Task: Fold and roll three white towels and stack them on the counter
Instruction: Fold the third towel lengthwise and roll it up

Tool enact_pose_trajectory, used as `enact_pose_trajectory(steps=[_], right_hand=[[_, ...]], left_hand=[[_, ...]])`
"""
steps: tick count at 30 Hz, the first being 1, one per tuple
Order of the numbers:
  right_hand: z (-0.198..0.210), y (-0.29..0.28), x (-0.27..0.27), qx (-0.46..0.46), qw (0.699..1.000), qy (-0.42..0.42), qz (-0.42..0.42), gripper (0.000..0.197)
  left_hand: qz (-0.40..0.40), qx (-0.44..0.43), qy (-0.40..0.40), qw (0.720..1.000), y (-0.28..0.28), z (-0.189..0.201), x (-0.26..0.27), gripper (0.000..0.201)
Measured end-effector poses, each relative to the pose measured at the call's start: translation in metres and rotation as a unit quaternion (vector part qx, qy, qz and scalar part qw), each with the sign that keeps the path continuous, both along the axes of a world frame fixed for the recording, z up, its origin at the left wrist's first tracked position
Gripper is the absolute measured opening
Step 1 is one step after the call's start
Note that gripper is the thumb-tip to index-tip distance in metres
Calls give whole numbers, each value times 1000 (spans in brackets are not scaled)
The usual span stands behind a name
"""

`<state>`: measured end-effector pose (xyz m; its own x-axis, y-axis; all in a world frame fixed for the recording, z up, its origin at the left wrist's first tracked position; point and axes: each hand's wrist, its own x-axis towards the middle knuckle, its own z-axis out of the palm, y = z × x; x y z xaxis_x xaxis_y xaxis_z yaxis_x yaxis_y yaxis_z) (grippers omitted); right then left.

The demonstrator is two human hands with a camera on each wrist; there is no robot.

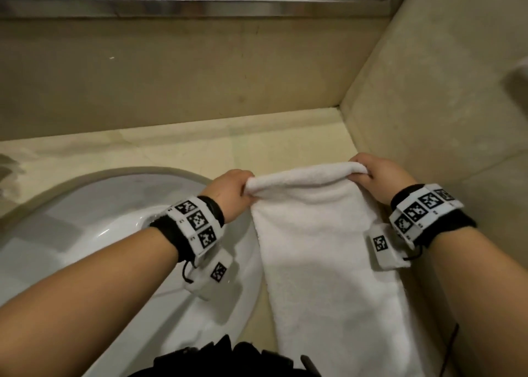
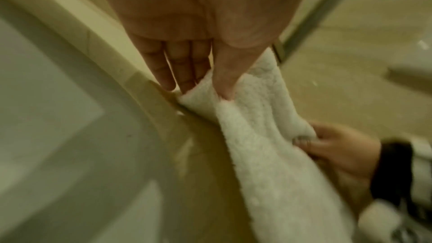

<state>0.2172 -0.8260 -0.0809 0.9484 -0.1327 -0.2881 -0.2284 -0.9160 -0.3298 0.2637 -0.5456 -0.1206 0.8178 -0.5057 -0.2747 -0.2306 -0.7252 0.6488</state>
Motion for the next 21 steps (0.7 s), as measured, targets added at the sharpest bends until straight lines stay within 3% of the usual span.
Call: enact_pose_trajectory(steps=[4,10,21], right_hand=[[29,1,32,-28,997,-71,-10,25],[66,2,106,4,981,-182,-62,27],[2,-3,149,72,976,-162,-129,32]], left_hand=[[122,-91,16,988,-7,27,27,33],[209,-139,-50,967,-17,63,95,35],[261,-69,24,963,-25,-1,113,42]])
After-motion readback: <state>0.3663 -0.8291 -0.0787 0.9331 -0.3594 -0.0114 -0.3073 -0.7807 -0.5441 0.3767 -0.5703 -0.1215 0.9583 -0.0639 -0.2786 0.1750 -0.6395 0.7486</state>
